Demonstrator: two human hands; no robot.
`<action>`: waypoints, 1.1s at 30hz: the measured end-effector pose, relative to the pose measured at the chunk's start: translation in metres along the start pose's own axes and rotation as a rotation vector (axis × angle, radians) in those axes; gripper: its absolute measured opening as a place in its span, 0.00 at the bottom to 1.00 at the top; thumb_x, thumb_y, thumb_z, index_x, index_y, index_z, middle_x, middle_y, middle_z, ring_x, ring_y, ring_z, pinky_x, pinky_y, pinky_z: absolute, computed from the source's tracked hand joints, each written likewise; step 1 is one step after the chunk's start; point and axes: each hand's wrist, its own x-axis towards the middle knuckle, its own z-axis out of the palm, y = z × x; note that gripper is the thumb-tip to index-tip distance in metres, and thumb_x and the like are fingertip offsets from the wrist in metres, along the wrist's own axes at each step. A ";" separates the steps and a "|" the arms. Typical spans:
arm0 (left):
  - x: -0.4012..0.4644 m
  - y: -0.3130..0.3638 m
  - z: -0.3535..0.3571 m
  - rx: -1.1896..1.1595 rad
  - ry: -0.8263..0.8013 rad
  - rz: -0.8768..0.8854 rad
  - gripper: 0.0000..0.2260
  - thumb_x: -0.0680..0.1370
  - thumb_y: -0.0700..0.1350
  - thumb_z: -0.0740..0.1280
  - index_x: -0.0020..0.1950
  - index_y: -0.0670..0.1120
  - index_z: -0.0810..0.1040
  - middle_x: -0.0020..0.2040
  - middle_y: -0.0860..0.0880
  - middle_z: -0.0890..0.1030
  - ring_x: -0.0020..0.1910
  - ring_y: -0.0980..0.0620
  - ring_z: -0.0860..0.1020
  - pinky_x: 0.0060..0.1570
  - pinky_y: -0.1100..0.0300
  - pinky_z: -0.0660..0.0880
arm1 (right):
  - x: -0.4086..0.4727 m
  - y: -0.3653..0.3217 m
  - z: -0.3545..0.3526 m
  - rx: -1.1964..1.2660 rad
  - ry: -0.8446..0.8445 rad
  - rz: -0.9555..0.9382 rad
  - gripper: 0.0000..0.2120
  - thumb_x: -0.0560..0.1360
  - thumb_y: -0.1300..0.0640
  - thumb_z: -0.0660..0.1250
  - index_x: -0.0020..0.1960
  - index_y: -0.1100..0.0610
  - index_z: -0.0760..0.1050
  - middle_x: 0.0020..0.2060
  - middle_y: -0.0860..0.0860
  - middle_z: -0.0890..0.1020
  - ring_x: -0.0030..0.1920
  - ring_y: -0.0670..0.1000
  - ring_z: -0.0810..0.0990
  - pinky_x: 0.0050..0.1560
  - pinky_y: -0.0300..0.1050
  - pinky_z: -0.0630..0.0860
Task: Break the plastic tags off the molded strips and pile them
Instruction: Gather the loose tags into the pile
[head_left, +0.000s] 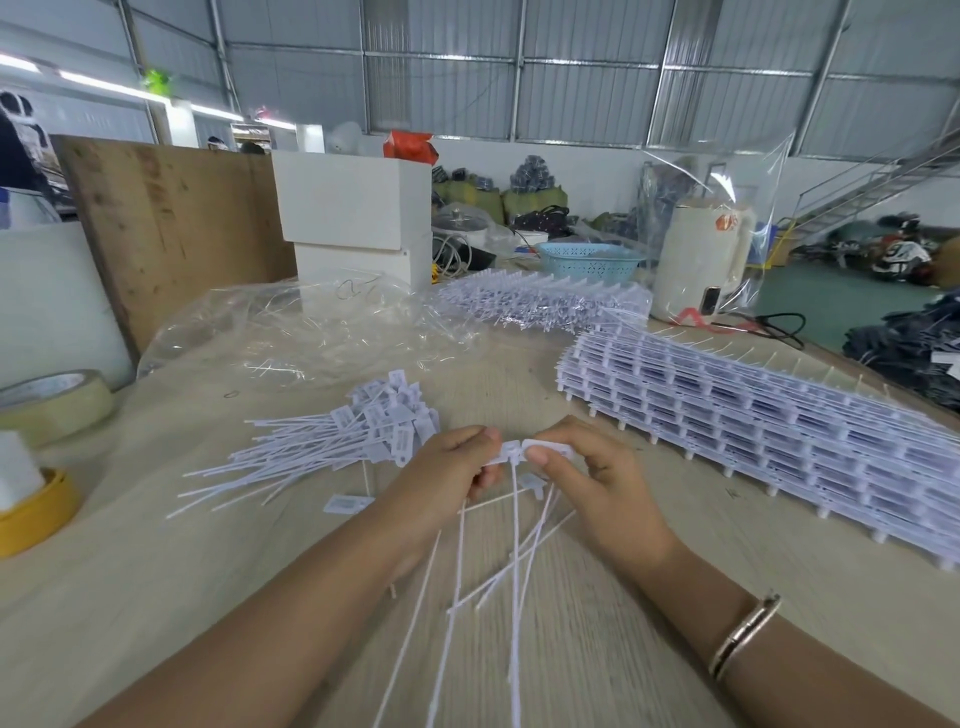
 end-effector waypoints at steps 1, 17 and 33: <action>-0.001 0.000 0.000 -0.001 -0.005 0.014 0.20 0.82 0.47 0.56 0.29 0.48 0.67 0.24 0.57 0.68 0.24 0.61 0.65 0.27 0.73 0.62 | 0.000 -0.001 -0.001 0.138 -0.025 0.063 0.04 0.73 0.57 0.67 0.42 0.53 0.81 0.34 0.50 0.78 0.37 0.48 0.76 0.44 0.43 0.71; 0.012 -0.013 -0.014 0.216 0.087 -0.068 0.13 0.77 0.39 0.59 0.33 0.42 0.76 0.25 0.54 0.75 0.25 0.56 0.71 0.27 0.67 0.66 | 0.009 0.027 -0.025 -0.401 -0.062 0.378 0.12 0.78 0.54 0.63 0.60 0.54 0.78 0.39 0.48 0.79 0.37 0.43 0.74 0.44 0.32 0.69; -0.005 -0.010 -0.002 0.637 0.079 0.433 0.05 0.79 0.42 0.60 0.54 0.49 0.74 0.45 0.58 0.72 0.42 0.62 0.72 0.43 0.68 0.66 | -0.002 0.009 -0.010 -0.195 -0.283 0.113 0.10 0.75 0.48 0.65 0.41 0.53 0.77 0.39 0.51 0.79 0.47 0.50 0.75 0.57 0.64 0.65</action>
